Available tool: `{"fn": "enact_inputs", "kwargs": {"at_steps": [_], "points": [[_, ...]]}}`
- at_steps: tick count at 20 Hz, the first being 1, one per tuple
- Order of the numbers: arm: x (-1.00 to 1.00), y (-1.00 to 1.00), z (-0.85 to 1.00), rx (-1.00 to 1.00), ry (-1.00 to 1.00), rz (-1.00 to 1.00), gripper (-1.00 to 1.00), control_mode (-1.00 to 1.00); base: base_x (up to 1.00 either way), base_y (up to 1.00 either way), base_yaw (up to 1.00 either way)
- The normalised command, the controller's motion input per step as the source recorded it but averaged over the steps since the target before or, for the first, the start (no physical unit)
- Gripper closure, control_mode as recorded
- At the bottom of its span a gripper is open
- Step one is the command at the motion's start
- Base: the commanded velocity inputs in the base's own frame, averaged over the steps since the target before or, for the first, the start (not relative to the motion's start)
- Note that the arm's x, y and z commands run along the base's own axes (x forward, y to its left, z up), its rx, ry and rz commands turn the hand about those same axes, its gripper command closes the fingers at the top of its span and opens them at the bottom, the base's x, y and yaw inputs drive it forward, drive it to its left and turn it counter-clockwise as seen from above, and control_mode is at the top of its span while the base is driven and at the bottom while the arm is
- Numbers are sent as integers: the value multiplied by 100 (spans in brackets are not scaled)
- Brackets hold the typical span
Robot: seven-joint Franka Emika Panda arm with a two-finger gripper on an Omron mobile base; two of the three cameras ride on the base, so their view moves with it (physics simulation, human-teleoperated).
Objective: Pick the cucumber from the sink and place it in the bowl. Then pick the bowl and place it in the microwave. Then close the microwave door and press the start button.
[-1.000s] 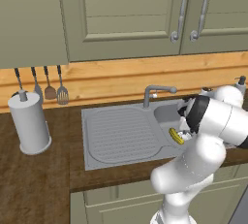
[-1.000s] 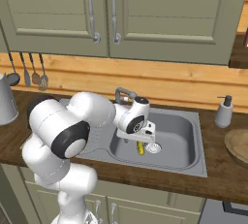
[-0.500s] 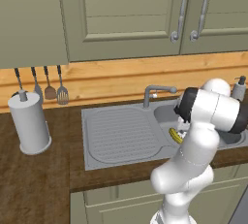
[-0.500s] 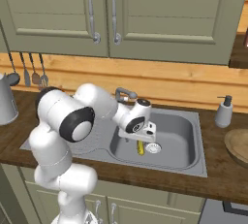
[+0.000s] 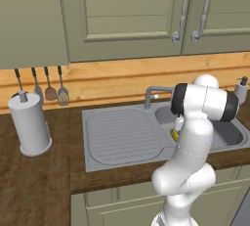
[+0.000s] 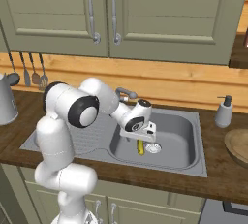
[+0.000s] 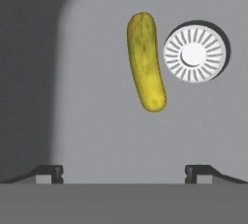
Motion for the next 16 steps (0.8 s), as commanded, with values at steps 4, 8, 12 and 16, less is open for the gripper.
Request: {"fn": "enact_inputs", "kwargs": {"at_steps": [4, 8, 12, 16], "points": [[23, 0, -29, 0, -2, 0, -100, -100, 0, 0, 0], [20, 0, -25, 0, 0, 0, -100, -100, 0, 0, 0], [14, 0, -35, 0, 0, 0, -100, -100, 0, 0, 0], [23, -2, -31, 0, 0, 0, -100, -100, 0, 0, 0]]}}
